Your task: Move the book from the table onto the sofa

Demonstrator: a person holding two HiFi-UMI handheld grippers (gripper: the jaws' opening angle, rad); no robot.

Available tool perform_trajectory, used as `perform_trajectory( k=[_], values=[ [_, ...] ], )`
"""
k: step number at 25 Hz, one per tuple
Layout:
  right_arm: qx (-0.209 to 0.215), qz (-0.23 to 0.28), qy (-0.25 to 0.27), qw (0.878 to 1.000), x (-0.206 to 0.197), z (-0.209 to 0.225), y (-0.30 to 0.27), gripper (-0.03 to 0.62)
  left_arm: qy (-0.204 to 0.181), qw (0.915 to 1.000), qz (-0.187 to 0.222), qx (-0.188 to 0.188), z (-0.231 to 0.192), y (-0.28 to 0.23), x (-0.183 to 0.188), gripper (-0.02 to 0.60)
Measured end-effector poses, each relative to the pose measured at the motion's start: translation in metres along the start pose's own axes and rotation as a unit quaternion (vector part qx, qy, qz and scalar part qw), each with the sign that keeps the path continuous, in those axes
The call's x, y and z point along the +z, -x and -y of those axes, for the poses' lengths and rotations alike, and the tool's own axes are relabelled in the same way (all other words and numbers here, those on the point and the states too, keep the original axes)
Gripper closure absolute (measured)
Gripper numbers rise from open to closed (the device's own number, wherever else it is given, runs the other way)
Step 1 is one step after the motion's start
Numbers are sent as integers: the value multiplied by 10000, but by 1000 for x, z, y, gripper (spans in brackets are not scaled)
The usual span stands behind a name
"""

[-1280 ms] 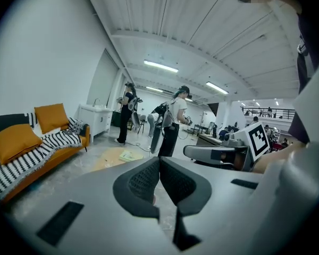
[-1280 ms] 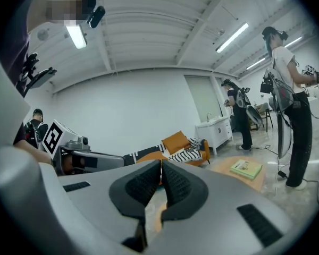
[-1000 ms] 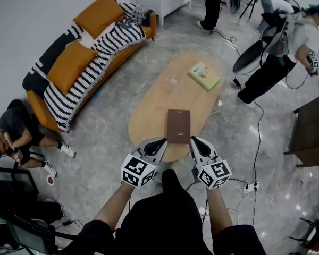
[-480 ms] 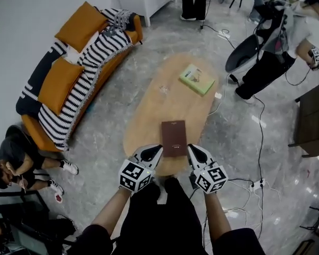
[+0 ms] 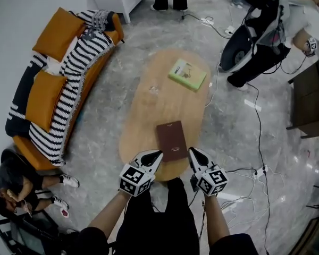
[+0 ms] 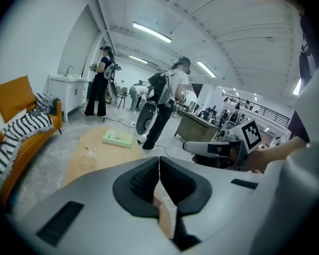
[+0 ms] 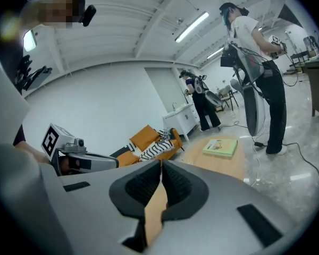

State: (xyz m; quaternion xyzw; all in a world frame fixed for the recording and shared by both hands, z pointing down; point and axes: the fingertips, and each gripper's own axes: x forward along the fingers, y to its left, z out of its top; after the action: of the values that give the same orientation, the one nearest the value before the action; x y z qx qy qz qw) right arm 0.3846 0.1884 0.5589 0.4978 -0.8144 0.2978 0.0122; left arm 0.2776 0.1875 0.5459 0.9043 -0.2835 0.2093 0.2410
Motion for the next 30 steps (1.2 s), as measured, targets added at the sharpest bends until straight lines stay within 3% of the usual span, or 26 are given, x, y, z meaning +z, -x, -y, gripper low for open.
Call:
perform_trajectory(
  k=[12, 20, 30],
  values=[
    [-93, -519, -133, 9985, -55, 65, -61, 566, 456, 9986, -118, 240, -62, -69, -45, 566],
    [49, -1034, -408, 9938, -112, 113, -94, 566, 785, 9952, -373, 453, -106, -117, -103, 566],
    [259, -1874, -762, 9790, -196, 167, -136, 565, 2001, 9763, -616, 554, -148, -173, -198, 565]
  ],
)
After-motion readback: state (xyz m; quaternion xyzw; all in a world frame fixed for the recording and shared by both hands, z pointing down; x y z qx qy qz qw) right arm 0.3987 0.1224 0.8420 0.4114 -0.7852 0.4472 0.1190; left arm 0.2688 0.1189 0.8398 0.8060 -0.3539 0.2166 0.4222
